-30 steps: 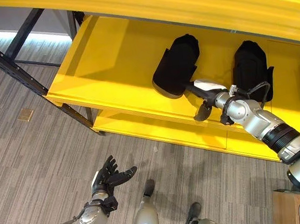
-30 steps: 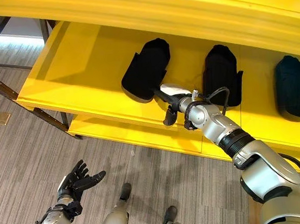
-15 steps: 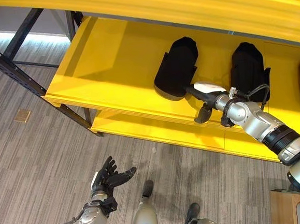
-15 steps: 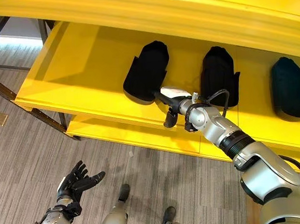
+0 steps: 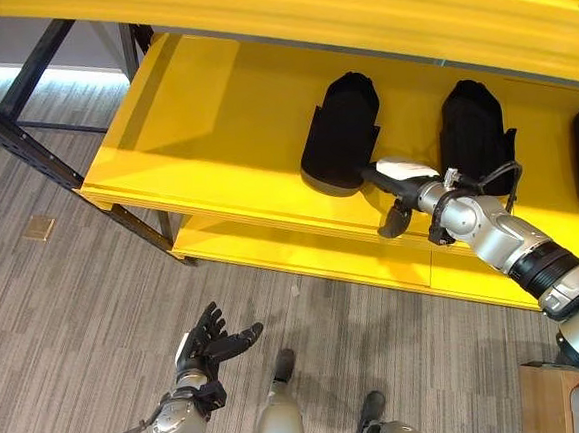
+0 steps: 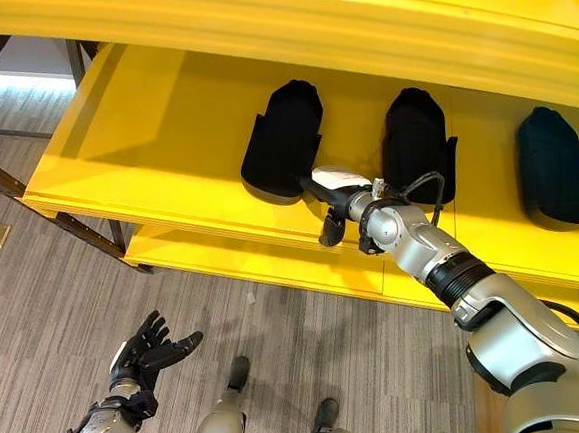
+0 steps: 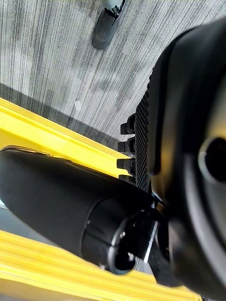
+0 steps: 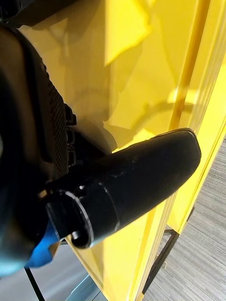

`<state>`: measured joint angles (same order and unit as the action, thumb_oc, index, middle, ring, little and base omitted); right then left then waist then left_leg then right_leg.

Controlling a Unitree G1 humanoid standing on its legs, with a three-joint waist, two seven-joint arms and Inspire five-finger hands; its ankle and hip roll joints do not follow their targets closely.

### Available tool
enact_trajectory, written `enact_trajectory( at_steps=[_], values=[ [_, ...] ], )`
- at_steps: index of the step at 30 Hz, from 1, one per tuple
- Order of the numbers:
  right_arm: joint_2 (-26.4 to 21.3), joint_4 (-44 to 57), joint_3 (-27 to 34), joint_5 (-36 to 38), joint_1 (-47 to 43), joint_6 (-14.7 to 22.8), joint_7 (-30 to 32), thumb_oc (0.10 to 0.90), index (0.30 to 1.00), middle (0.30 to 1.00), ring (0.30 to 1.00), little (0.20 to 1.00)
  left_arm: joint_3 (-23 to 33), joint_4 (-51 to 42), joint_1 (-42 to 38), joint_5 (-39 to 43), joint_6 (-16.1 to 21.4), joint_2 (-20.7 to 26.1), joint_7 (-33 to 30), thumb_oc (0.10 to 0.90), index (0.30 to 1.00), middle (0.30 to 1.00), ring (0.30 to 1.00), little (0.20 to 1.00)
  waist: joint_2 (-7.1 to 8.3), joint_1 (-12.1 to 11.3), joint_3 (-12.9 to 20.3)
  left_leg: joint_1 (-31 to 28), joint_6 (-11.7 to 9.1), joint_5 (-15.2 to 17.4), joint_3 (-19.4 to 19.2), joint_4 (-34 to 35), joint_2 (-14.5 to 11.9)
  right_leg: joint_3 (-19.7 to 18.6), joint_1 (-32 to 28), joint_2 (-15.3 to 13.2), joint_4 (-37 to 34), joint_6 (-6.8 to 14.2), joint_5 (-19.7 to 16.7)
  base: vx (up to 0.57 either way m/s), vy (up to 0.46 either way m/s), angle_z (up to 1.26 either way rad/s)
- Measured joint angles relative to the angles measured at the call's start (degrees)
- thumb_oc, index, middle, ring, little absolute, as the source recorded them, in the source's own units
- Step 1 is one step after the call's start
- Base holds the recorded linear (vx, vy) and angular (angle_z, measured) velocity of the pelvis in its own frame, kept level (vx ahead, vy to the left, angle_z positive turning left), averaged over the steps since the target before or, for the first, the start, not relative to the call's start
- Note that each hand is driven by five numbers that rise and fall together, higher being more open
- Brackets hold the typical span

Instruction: Move parts from the plastic box to the shelf.

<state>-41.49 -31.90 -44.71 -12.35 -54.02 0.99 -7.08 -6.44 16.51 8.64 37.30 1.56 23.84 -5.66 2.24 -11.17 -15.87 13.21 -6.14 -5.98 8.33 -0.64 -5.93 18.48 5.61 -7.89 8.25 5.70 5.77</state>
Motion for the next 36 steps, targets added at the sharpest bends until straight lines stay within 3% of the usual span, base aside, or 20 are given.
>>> enact_trajectory(
  at_steps=[12,21,26,30,36],
  values=[
    [-1.27,0.87,0.04,0.03,-0.02,0.04,-0.12,0.9,1.0,1.0,1.0,1.0,0.05,0.06,-0.02,-0.03,0.0,0.0,0.02,0.9,1.0,1.0,1.0,1.0,0.0,0.0,0.0,0.01,0.0,0.0,-0.07,0.04,0.0,-0.08,0.08,-0.01,0.01,0.0,0.01,0.0,0.0,0.0],
    [-0.91,9.38,7.39,14.87,0.96,-2.19,1.33,0.9,1.0,1.0,1.0,1.0,1.99,0.52,-0.82,-0.02,-0.01,-0.21,-0.42,0.9,1.0,1.0,1.0,1.0,0.44,0.37,0.21,-0.03,0.01,0.01,-0.2,0.07,-0.06,-0.22,0.06,0.06,-0.1,-0.01,-0.01,0.0,0.0,0.0],
    [1.64,11.14,9.17,23.24,1.64,-2.63,2.91,0.9,1.0,1.0,1.0,1.0,2.4,1.46,-0.84,0.0,-0.31,-0.19,-1.34,0.9,1.0,1.0,1.0,1.0,2.7,0.27,1.6,-0.33,0.05,0.03,-0.29,0.09,-0.08,-0.54,-0.17,0.11,-0.2,-0.02,-0.03,0.0,0.002,-0.02],
    [5.28,11.31,9.87,26.13,1.41,-2.71,4.17,0.9,1.0,1.0,1.0,1.0,3.34,1.47,-0.02,0.06,-0.35,-0.17,-1.61,0.9,1.0,1.0,1.0,1.0,3.48,0.01,2.1,-0.33,0.06,0.03,-0.34,0.09,-0.08,-0.57,-0.21,0.12,-0.26,-0.05,-0.08,0.0,0.0,0.0],
    [6.25,10.45,9.97,27.19,1.47,-2.84,4.68,0.9,1.0,1.0,1.0,1.0,3.32,1.49,0.12,0.06,-0.46,-0.16,-1.67,0.9,1.0,1.0,1.0,1.0,3.51,0.01,2.12,-0.33,0.06,0.04,-0.34,0.08,-0.09,-0.57,-0.21,0.14,-0.26,-0.06,-0.09,0.0,0.0,0.0]
  ],
)
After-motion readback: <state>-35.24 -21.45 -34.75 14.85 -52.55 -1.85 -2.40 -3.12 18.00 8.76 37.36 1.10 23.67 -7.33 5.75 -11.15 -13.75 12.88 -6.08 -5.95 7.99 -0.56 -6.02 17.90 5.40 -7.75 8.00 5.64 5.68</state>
